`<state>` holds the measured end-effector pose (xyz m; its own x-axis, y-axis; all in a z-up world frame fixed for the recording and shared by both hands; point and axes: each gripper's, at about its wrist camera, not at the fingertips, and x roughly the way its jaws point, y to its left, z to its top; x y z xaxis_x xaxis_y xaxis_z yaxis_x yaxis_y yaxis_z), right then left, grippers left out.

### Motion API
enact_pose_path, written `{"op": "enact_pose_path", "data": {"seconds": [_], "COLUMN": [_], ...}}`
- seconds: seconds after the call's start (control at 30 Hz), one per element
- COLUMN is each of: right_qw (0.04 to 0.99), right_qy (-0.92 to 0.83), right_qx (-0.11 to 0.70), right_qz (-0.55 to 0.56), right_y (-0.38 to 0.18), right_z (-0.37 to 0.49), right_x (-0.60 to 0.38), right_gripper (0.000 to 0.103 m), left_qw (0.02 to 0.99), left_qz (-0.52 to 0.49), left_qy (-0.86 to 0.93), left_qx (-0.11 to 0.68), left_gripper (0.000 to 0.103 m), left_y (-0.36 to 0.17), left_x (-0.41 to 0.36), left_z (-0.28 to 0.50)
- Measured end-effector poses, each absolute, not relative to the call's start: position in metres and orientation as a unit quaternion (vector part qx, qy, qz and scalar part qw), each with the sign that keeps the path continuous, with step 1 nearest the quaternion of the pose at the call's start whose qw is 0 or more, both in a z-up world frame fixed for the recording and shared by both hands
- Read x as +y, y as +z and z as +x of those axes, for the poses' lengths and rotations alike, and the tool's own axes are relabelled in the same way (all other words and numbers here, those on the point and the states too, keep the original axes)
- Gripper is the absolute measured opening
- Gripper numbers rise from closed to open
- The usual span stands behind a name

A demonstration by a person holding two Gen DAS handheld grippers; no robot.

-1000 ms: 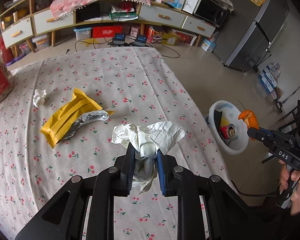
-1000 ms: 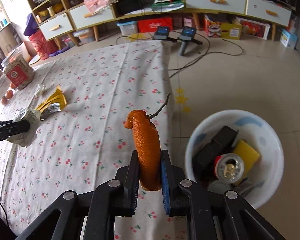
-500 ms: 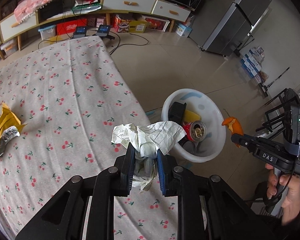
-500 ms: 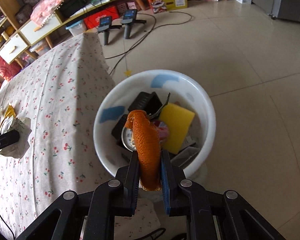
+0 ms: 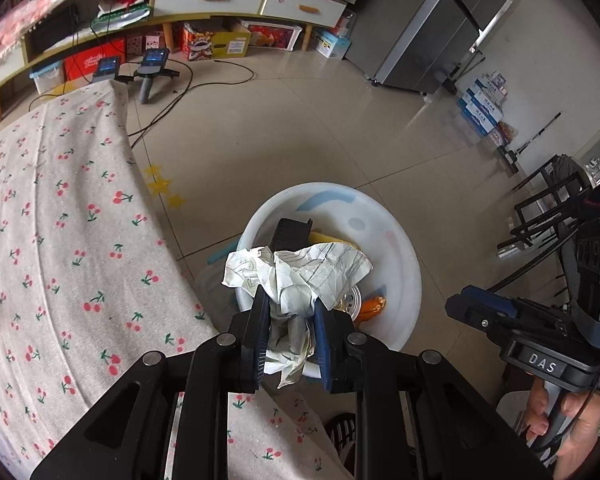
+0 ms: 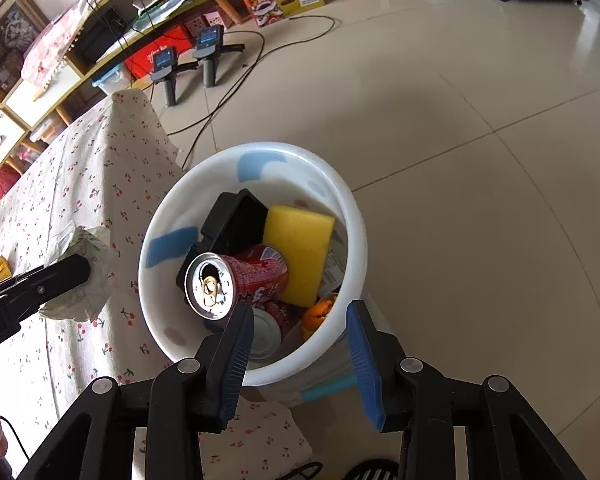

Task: Collect trash
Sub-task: 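Drop the orange peel from the right tool into the bucket while the left tool drops the tissue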

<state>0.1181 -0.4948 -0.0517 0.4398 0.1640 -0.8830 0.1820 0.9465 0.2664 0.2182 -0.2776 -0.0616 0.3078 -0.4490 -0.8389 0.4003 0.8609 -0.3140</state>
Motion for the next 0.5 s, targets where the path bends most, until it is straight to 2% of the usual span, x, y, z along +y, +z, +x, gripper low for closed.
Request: {"op": "enact_pose_path", "data": {"seconds": [0.1, 0.17, 0.23, 0.27, 0.3, 0.5], "right_qw": [0.834, 0.834, 0.831, 0.83, 0.83, 0.83], "right_qy": [-0.011, -0.016, -0.019, -0.02, -0.021, -0.03], "right_qx": [0.526, 0.525, 0.526, 0.526, 0.526, 0.524], "right_qz": [0.166, 0.17, 0.179, 0.184, 0.186, 0.189], "right_y": [-0.049, -0.047, -0.047, -0.046, -0.046, -0.043], "right_z": [0.115, 0.113, 0.112, 0.11, 0.11, 0.109], "right_x": [-0.5, -0.505, -0.509, -0.511, -0.512, -0.513], "right_gripper": [0.043, 0.044, 0.045, 0.045, 0.045, 0.046], "left_qw": [0.805, 0.804, 0.805, 0.808, 0.809, 0.811], "left_qz": [-0.02, -0.026, -0.028, -0.029, -0.032, -0.021], "left_qy": [-0.265, -0.271, -0.268, -0.261, -0.261, -0.257], "left_qx": [0.53, 0.528, 0.528, 0.528, 0.526, 0.525], "left_gripper": [0.022, 0.028, 0.043, 0.056, 0.063, 0.065], "left_y": [-0.069, -0.072, -0.072, -0.072, -0.072, -0.063], "left_x": [-0.287, -0.29, -0.291, -0.291, -0.291, -0.281], "left_z": [0.227, 0.233, 0.238, 0.24, 0.241, 0.239]}}
